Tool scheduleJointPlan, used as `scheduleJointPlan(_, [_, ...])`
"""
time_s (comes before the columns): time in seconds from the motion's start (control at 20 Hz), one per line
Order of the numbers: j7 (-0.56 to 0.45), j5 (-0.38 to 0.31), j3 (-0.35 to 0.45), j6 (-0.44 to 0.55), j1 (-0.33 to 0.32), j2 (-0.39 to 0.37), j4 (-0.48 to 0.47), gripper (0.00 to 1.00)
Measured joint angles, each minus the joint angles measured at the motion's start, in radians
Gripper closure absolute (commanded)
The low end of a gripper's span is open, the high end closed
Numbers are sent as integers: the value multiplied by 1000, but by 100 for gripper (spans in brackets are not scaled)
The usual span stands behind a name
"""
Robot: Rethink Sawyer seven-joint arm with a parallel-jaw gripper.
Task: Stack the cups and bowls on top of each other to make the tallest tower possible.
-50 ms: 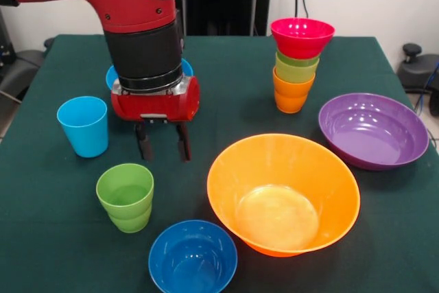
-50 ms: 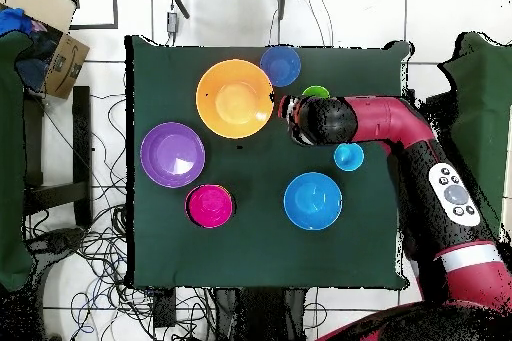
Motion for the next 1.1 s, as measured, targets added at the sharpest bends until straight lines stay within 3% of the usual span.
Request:
scheduleJointPlan(0.5, [0,-13,4,-46,0,46,-67,0])
scheduleJointPlan(1.1, [-47,-31,54,-126,-6,167,-170,0])
